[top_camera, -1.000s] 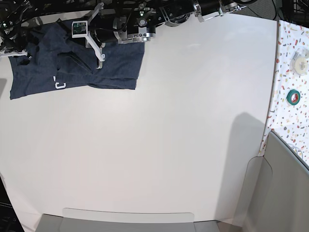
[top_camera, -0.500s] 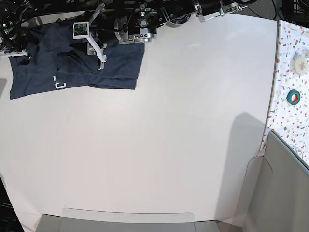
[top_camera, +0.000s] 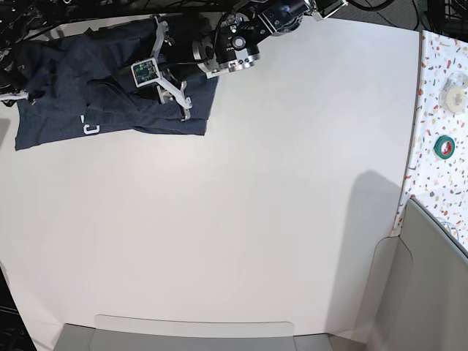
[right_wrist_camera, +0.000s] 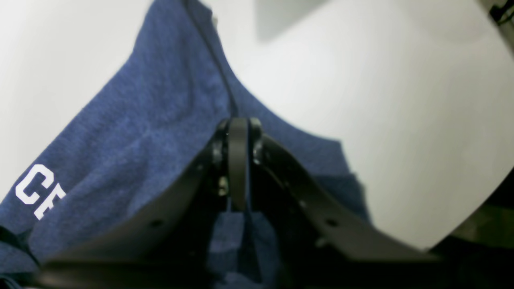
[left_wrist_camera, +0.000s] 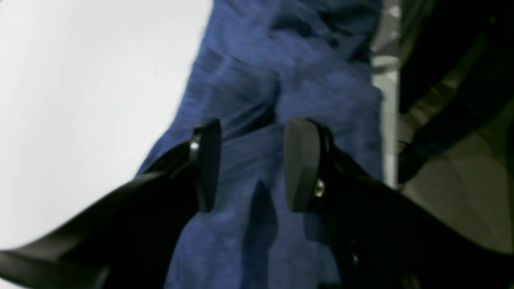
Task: Layout the t-shirt on the table in an organized manner, then fold the t-shirt properly
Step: 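Grasp the folded shirt edge with the left gripper beside the right gripper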
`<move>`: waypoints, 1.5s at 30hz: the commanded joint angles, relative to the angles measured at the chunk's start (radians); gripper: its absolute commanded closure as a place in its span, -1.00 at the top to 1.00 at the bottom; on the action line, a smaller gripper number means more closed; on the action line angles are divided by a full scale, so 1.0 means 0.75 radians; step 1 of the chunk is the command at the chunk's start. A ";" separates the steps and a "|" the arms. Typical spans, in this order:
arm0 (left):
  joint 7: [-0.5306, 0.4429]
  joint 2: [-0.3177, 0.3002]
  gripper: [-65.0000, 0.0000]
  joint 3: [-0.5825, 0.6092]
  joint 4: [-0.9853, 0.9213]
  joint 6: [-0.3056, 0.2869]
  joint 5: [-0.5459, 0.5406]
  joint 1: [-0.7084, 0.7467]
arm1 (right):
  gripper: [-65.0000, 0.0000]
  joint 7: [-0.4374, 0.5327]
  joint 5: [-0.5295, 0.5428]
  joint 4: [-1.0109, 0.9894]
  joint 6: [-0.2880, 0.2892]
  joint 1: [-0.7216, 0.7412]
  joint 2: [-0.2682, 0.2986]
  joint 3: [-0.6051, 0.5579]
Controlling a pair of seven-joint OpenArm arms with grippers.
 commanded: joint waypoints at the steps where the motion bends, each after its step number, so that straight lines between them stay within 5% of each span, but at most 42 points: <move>1: -0.029 0.015 -0.23 -0.001 0.019 -0.001 -0.009 -0.004 | -0.64 0.029 0.039 0.028 0.009 0.006 0.045 0.011; 7: 0.038 -0.012 -0.23 -0.003 0.017 -0.001 -0.009 0.002 | -0.28 0.027 0.287 -0.007 0.011 -0.028 0.227 0.077; 12: 0.079 -0.007 -0.23 -0.003 0.015 -0.001 -0.009 0.002 | -0.23 -0.069 0.606 -0.356 0.306 -0.020 0.454 0.085; 15: 0.079 -0.007 -0.23 -0.006 0.013 -0.001 -0.009 0.000 | -0.23 -0.149 0.686 -0.573 0.431 0.027 0.517 0.087; 22: 0.081 -0.007 -0.23 -0.006 -0.006 -0.001 -0.009 0.000 | -0.23 -0.169 0.684 -0.798 0.575 0.057 0.534 0.077; 29: 0.081 0.007 -0.23 -0.006 -0.032 0.002 -0.009 0.000 | -0.23 -0.171 0.688 -0.833 0.575 0.062 0.587 -0.097; 39: 0.116 0.013 -0.23 -0.008 -0.034 0.002 -0.009 0.000 | -0.22 -0.171 0.690 -0.839 0.575 0.053 0.585 -0.099; 45: 0.159 0.015 -0.23 -0.008 -0.034 0.002 -0.009 0.000 | 0.25 -0.177 0.690 -0.839 0.575 0.053 0.581 -0.099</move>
